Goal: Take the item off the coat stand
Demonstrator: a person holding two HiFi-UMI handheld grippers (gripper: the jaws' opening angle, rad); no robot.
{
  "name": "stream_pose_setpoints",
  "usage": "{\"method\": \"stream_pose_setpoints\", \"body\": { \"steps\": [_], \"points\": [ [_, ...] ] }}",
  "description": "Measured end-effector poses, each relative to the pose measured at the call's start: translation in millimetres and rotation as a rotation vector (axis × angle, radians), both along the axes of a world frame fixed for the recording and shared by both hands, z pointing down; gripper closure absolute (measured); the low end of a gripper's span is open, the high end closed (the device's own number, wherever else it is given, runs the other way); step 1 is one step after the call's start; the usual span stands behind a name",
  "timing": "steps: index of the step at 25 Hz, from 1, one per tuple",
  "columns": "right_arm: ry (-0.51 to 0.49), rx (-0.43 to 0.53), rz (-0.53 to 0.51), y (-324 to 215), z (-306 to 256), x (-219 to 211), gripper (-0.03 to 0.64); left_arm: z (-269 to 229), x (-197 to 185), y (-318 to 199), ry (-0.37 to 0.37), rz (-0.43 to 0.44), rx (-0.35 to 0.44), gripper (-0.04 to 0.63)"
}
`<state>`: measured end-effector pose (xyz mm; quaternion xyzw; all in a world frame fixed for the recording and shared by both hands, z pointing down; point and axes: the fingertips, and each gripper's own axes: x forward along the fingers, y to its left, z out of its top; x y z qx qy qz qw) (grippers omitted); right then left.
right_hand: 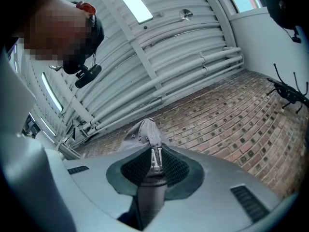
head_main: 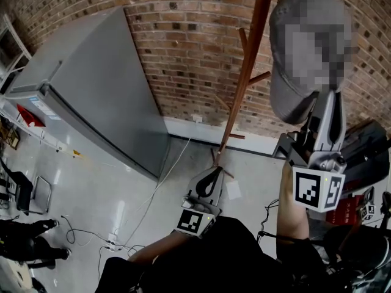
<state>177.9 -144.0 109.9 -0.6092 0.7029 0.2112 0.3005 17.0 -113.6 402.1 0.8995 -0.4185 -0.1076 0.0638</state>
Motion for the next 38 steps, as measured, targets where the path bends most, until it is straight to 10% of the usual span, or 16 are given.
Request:
{"method": "stream_pose_setpoints", "body": {
  "steps": [38],
  "points": [
    [0.008, -0.045, -0.031, 31, 34, 12, 0.545, 4, 20, 12, -0.017, 0.006, -0.019, 0.578]
  ]
}}
